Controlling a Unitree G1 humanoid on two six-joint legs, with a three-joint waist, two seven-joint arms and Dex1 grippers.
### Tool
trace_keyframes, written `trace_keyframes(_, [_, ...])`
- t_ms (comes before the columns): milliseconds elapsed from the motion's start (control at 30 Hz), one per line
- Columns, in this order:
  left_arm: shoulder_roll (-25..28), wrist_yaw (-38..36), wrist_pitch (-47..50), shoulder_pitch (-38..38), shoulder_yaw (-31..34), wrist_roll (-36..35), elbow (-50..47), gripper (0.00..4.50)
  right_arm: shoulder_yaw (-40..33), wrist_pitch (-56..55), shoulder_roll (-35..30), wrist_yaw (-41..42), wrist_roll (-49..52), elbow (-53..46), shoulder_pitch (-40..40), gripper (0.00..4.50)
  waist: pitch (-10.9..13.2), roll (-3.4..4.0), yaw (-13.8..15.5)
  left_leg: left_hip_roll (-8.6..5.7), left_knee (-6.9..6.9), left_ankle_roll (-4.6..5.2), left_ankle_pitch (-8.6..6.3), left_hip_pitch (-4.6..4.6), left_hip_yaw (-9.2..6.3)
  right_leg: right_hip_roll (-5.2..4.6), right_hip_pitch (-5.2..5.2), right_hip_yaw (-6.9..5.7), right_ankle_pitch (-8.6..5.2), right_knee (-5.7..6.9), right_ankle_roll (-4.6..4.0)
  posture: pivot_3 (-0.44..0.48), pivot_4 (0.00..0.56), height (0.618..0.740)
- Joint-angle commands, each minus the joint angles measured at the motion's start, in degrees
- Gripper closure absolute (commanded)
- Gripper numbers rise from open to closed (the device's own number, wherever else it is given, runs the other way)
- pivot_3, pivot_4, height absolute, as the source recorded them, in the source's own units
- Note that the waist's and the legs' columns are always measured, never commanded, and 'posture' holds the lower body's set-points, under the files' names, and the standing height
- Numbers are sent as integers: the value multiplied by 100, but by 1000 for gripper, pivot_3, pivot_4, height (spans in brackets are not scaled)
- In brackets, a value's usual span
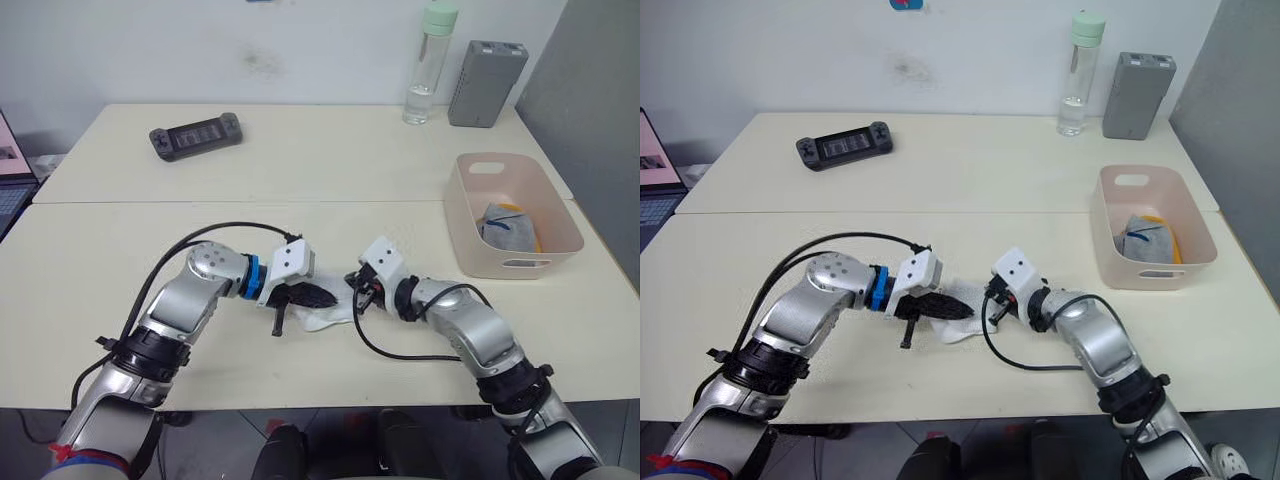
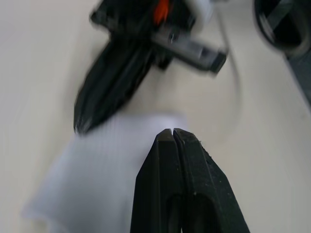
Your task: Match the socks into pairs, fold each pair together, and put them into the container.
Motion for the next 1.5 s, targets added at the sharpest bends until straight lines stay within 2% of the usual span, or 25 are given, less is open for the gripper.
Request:
trace_keyframes(33, [86, 83, -448, -17, -29, 346, 344, 4500, -59, -28, 49, -117, -198, 76, -86, 4485, 0, 0, 8, 0, 1, 0, 0, -1, -2, 0, 0, -1, 0, 0, 0, 0, 150, 740])
trace_keyframes(233, [264, -26, -630, 153, 128, 326, 472, 4500, -221, -57, 79, -261, -323, 72, -53, 4485, -1, 0, 7, 0, 2, 0, 0, 0, -1, -2, 4, -1, 0, 0, 0, 0, 150, 740])
trace_keyframes(333, [227, -40, 75, 237, 506, -305, -76, 4500, -541, -187, 161, -117, -13, -293, -7, 4485, 0, 0, -10, 2, 0, 0, 0, 3, 0, -1, 3, 2, 0, 2, 0, 0, 150, 740])
trace_keyframes(533, [226, 110, 1578, -67, 1045, -1243, -889, 4500, -737, 78, -259, 678, 640, -1333, 241, 4485, 1, 1, 13, 1, 6, 0, 0, -25, -15, -2, -6, -12, 0, -3, 0, 0, 150, 740])
trace_keyframes(633, [181, 218, 1508, -384, 932, -1011, -605, 4500, -467, 367, -554, 964, 813, -1710, 433, 4485, 0, 0, 35, -3, 7, 0, 0, -23, -19, -4, -2, -13, 0, -4, 1, 0, 150, 740])
trace_keyframes(800, [-114, 496, 401, -441, 240, -19, 289, 4500, 268, 274, -420, 833, 448, -1225, 441, 4485, 0, 1, 4, -4, 3, 0, 0, -3, -7, -1, 3, -2, 0, -2, 1, 0, 150, 740])
trace_keyframes(933, [-261, 599, 154, -503, 205, 175, 655, 4500, 513, 148, -356, 831, 240, -908, 409, 4485, 0, 0, 6, -1, 6, 0, 0, -9, -8, 1, -1, -1, 0, -1, 0, 0, 150, 740])
trace_keyframes(1067, [-30, 536, -94, -402, 204, 368, 889, 4500, 615, 207, -749, 1028, 146, -1011, 687, 4485, 0, 0, 17, -2, 5, 0, 0, -8, -10, 0, 1, -2, 0, -1, 0, 0, 150, 740])
trace_keyframes(1167, [79, 476, -78, -261, 291, 270, 817, 4500, 500, 118, -940, 1089, 259, -1394, 926, 4485, -2, -1, 24, -2, 5, 0, 0, -6, -10, -2, 5, -3, 0, -3, 1, 0, 150, 740])
trace_keyframes(1400, [-36, 359, 126, -133, 505, -123, 241, 4500, -223, 210, -728, 722, 578, -2173, 1111, 4485, -2, -1, 29, -1, 6, 0, 0, -5, -10, -2, 6, -3, -1, -1, 2, 0, 150, 740])
trace_keyframes(1500, [-122, 366, 431, -225, 615, -368, 27, 4500, -568, 572, -718, 602, 831, -2559, 1287, 4485, -1, -2, 60, -2, 7, 0, 0, -10, -12, -2, 6, -5, -1, -2, 2, 0, 150, 740])
